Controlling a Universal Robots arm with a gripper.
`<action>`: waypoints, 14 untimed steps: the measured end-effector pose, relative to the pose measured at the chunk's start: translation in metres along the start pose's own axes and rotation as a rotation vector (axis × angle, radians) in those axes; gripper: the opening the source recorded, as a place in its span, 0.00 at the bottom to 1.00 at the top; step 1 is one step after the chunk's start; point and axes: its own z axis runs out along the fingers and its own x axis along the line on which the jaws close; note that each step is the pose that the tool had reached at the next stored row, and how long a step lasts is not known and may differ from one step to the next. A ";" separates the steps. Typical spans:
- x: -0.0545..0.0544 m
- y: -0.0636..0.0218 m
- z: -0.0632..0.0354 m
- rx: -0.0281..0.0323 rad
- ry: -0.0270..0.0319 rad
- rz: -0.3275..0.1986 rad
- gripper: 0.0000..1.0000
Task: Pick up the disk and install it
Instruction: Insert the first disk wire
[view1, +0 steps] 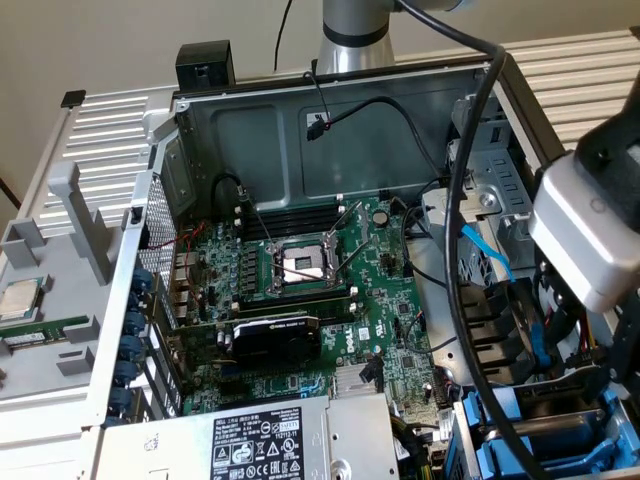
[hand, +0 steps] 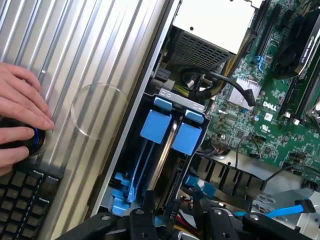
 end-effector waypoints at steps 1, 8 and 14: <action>0.000 0.0000 0.0001 0.0014 -0.0020 0.003 0.43; 0.003 0.0014 0.0005 0.0086 -0.0146 0.017 0.43; 0.008 0.0034 0.0005 0.0171 -0.0347 0.025 0.43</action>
